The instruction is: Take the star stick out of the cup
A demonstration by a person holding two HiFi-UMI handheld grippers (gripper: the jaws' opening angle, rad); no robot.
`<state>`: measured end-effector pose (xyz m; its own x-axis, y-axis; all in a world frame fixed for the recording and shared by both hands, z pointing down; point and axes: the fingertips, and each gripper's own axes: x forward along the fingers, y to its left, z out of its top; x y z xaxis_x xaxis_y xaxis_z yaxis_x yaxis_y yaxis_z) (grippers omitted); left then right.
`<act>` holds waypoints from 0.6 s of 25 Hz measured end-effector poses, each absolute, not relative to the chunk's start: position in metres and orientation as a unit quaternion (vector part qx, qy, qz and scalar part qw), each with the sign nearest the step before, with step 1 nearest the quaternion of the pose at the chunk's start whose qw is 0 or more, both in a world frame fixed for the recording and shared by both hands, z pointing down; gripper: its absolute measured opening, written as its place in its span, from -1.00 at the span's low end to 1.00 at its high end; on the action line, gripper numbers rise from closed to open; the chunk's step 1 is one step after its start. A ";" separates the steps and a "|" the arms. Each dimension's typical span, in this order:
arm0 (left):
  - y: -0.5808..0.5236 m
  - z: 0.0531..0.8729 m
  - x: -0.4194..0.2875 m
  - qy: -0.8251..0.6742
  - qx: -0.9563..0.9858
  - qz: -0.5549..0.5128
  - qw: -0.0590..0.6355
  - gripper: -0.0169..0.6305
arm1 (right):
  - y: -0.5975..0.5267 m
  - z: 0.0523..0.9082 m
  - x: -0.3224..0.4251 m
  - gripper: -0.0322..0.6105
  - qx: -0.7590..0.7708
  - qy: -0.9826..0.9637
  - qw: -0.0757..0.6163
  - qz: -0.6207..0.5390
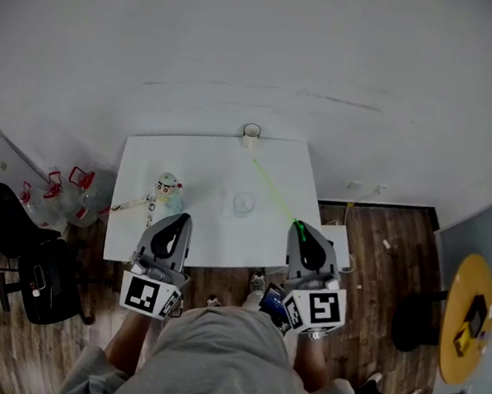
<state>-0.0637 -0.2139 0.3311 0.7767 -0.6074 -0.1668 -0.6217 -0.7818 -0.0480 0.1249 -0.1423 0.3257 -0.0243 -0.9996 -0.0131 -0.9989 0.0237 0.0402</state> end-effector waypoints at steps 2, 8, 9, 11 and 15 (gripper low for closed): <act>-0.213 0.333 -0.064 0.327 -0.941 0.070 0.051 -0.85 | -0.143 0.325 0.125 -0.76 0.698 -0.716 0.010 -0.020; -0.213 0.337 -0.064 0.329 -0.941 0.065 0.048 -0.85 | -0.142 0.326 0.127 -0.76 0.699 -0.715 0.009 -0.019; -0.212 0.338 -0.063 0.328 -0.941 0.065 0.049 -0.85 | -0.142 0.327 0.128 -0.76 0.700 -0.714 0.009 -0.018; -0.212 0.338 -0.062 0.326 -0.942 0.064 0.051 -0.85 | -0.141 0.328 0.129 -0.76 0.701 -0.713 0.009 -0.016; -0.211 0.340 -0.061 0.324 -0.943 0.063 0.047 -0.85 | -0.141 0.330 0.130 -0.76 0.701 -0.713 0.007 -0.012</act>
<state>-0.0606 -0.2107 0.3398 0.7823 -0.6045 -0.1501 -0.6165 -0.7859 -0.0479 0.1296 -0.1407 0.3301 -0.0172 -0.9998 -0.0070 -0.9995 0.0170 0.0269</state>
